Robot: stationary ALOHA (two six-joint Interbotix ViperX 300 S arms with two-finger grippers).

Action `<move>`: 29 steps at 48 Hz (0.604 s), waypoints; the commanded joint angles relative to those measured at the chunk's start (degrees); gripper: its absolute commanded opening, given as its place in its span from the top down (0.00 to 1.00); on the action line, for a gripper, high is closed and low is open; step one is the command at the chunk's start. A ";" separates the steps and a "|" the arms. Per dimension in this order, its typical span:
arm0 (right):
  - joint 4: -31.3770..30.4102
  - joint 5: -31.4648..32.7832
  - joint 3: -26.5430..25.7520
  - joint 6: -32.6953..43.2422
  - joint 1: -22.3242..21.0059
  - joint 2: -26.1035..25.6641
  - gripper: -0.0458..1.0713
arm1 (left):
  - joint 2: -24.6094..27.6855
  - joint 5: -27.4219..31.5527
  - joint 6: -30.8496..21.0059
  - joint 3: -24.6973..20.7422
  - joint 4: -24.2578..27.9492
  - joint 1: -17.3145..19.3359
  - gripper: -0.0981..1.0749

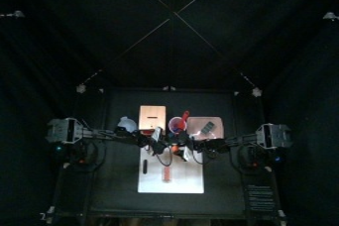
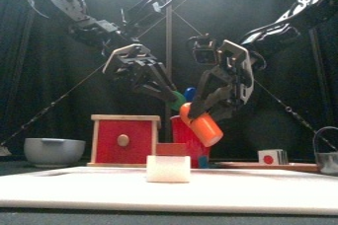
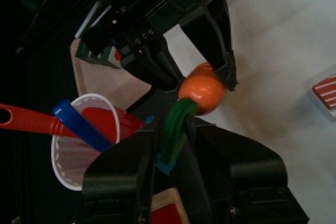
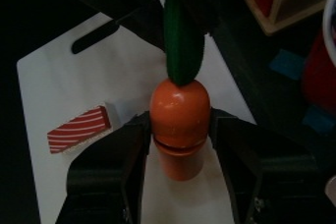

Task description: Stand up carrot

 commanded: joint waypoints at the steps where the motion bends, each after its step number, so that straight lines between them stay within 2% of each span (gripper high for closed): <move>1: 0.09 -0.35 -0.53 0.09 0.00 -0.88 0.43 | -0.44 -0.35 0.09 -1.41 0.09 0.09 0.34; 13: 0.00 -0.35 -0.53 0.09 0.00 -0.88 0.43 | -0.53 -0.26 0.09 -1.49 0.88 0.09 0.37; 23: 0.09 -0.35 -0.62 0.09 0.00 -0.88 0.43 | -0.53 0.00 0.09 -1.49 0.97 0.09 0.48; 29: 0.00 -0.26 -0.53 0.18 -0.09 -0.88 0.42 | -0.53 0.18 0.09 -1.49 0.88 0.09 0.49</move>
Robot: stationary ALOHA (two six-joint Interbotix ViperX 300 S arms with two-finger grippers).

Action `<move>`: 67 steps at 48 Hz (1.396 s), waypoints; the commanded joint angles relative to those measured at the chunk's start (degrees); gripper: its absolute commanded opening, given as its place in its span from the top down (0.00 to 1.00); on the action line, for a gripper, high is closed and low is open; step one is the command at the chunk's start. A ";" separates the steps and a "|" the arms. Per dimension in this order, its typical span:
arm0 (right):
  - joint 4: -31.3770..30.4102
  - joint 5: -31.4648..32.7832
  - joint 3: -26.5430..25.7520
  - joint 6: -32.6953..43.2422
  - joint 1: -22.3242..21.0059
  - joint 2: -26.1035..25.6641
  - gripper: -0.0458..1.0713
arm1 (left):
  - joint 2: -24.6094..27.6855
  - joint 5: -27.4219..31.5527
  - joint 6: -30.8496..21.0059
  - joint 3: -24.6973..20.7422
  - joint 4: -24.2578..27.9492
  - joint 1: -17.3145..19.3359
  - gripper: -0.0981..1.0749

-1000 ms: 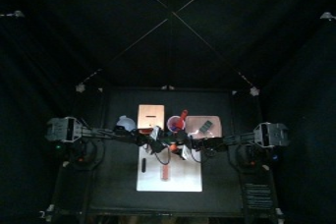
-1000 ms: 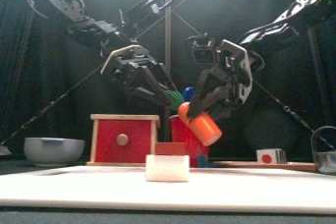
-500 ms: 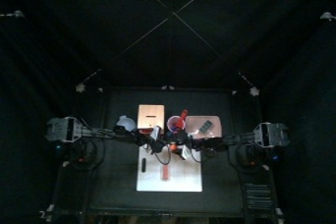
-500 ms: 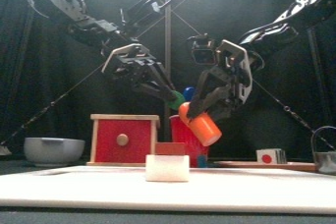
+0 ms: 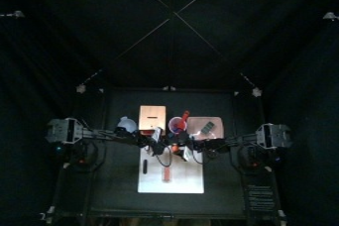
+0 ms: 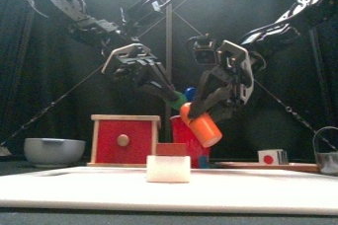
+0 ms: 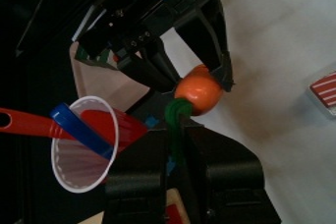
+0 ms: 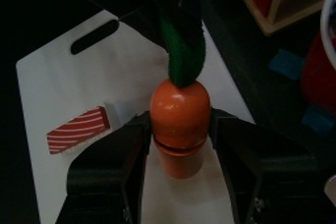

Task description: Stand up carrot

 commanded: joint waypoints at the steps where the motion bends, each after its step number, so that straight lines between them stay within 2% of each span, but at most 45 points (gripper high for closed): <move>1: 0.00 -0.35 -0.53 0.00 -0.09 -0.97 0.42 | -0.53 0.00 0.09 -1.49 0.09 0.26 0.49; 8: -0.18 -0.26 -0.53 -0.53 0.00 -1.41 0.35 | -0.62 0.09 0.09 -1.41 0.09 0.26 0.48; 16: -0.44 1.41 -0.09 -0.62 0.00 -1.67 0.16 | -0.79 0.09 0.09 -1.41 0.00 0.18 0.48; 23: -0.97 2.11 -0.09 -0.70 0.00 -2.02 0.03 | -1.05 0.09 0.09 -1.23 0.09 0.18 0.48; 37: -0.44 5.62 1.76 0.09 0.26 -4.75 0.03 | -1.05 0.44 0.00 -0.53 0.00 0.09 0.48; 44: -0.70 1.93 2.46 0.00 0.26 -2.99 0.03 | -1.14 1.67 0.00 -0.35 -0.09 0.00 0.48; 50: -1.49 1.58 2.11 -0.62 0.00 -1.85 0.03 | -1.05 2.99 0.00 -0.26 0.00 0.00 0.48; 58: -4.22 1.23 1.58 -0.62 -0.18 -3.34 0.03 | -1.32 3.60 0.00 0.00 -0.09 -0.09 0.48; 67: -2.90 1.23 0.35 -0.09 -0.18 -6.42 0.03 | -1.76 3.78 -0.09 0.35 -0.26 0.00 0.48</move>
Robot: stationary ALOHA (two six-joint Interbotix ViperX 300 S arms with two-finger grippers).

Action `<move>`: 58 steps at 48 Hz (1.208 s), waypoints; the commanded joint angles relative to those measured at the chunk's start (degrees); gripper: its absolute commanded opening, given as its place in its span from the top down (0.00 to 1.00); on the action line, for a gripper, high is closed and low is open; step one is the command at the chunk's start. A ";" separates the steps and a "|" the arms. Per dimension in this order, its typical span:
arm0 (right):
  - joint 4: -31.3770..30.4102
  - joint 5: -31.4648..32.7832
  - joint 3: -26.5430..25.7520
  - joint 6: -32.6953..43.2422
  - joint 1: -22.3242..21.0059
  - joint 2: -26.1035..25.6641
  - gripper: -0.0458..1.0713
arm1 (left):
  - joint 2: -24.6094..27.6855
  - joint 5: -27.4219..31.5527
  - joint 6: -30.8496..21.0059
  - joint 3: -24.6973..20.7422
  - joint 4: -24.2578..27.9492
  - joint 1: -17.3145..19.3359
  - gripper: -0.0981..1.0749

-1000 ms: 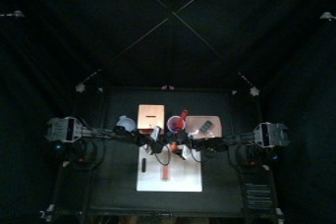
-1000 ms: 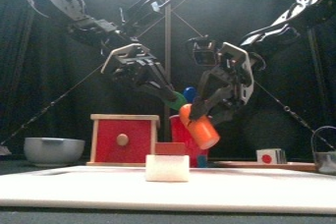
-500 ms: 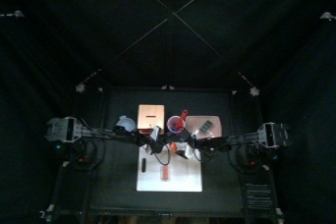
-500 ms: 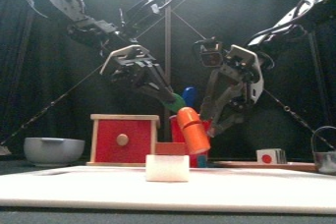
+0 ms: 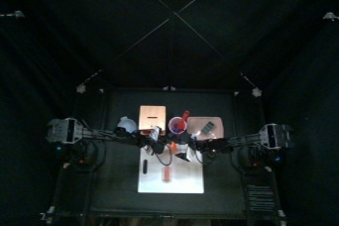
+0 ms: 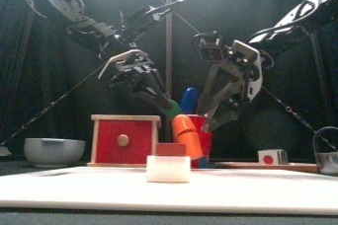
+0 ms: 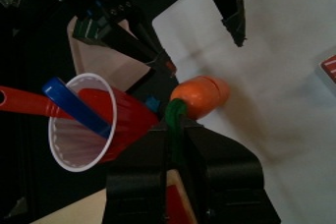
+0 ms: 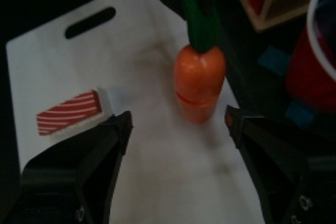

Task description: Stand up carrot

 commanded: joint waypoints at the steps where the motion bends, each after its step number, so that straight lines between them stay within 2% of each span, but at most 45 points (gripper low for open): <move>1: 0.79 -0.35 -1.67 0.18 -0.26 -3.43 0.03 | -1.49 -0.18 -0.09 -0.53 0.00 0.00 0.48; 5: 2.29 -0.53 -2.29 0.53 -0.35 -5.54 0.03 | -1.49 -0.18 -0.09 -0.44 -0.09 0.09 0.48; 13: 10.20 -1.58 -2.90 -0.26 -0.26 -8.17 0.03 | -1.49 -0.18 -0.09 -0.44 0.00 0.18 0.48; 18: 11.51 -3.52 -2.72 0.26 -0.09 -9.93 0.03 | -1.49 -0.18 -0.09 -0.44 -0.09 0.26 0.48; 33: 20.30 -5.98 1.49 -0.18 -0.70 -12.48 0.03 | -1.49 -0.18 -0.09 -0.53 -0.09 0.26 0.48; 36: 19.42 -6.24 1.93 -0.88 -0.62 -12.22 0.03 | -1.49 -0.18 -0.09 -0.53 -0.09 0.26 0.48; 46: 10.11 -7.38 2.81 -3.08 -0.79 -10.46 0.03 | -1.49 -0.18 -0.18 -0.53 -0.26 0.26 0.48; 58: 5.63 -12.48 3.08 -4.31 -1.05 -7.82 0.03 | -1.49 -0.18 -0.18 -0.53 -0.62 0.26 0.48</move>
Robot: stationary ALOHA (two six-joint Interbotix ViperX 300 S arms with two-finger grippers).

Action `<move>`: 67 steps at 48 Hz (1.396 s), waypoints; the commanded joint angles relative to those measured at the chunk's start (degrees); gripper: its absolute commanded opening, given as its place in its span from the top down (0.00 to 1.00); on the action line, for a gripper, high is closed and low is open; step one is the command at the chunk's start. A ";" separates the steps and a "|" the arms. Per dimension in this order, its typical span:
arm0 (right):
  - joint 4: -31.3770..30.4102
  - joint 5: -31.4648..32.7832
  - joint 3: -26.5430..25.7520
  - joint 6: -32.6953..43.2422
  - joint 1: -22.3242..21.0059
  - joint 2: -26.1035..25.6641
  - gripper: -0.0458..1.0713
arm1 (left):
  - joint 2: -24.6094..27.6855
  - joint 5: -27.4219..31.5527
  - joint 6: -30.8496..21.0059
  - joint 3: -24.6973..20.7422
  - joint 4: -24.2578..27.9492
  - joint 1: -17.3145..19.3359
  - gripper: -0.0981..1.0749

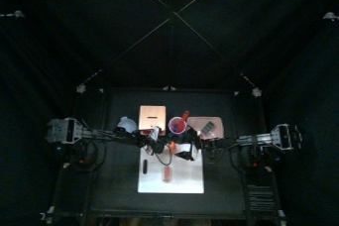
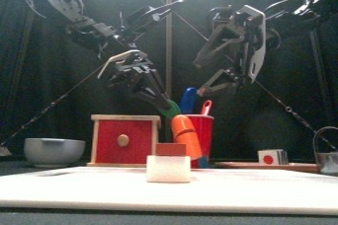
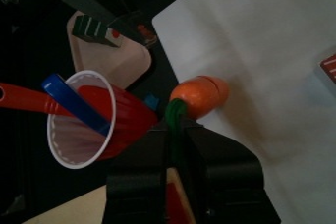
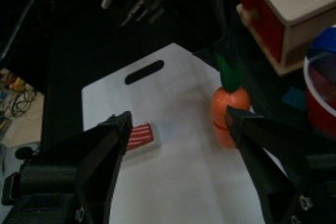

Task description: Stand up carrot

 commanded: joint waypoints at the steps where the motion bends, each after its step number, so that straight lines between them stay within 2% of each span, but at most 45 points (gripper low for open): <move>1: -1.23 -2.64 -0.62 -0.70 -0.44 0.18 0.03 | -1.41 -0.26 -0.18 -0.62 -0.09 0.18 0.48; 21: -0.70 -4.48 -0.62 -3.08 -1.49 6.50 0.03 | -1.41 -0.26 -0.18 -0.62 -0.09 0.18 0.48; 31: 3.60 -5.19 -0.18 -8.53 -3.16 6.86 0.03 | -1.41 -0.26 -0.18 -0.53 -0.18 0.18 0.48; 39: 9.05 -8.79 0.62 -13.36 -3.52 7.65 0.03 | -1.41 -0.26 -0.18 -0.53 -0.35 0.18 0.48; 51: 20.04 -15.03 1.76 -21.88 -2.99 12.13 0.03 | -1.41 -0.44 -0.09 -0.62 -0.35 0.18 0.48; 60: 29.00 -19.07 1.85 -30.41 -1.32 14.68 0.03 | -1.41 -0.53 -0.09 -0.70 -0.35 0.09 0.48; 67: 33.57 -19.25 1.32 -34.89 0.70 14.94 0.03 | -1.41 -0.53 -0.09 -0.62 -0.35 0.09 0.48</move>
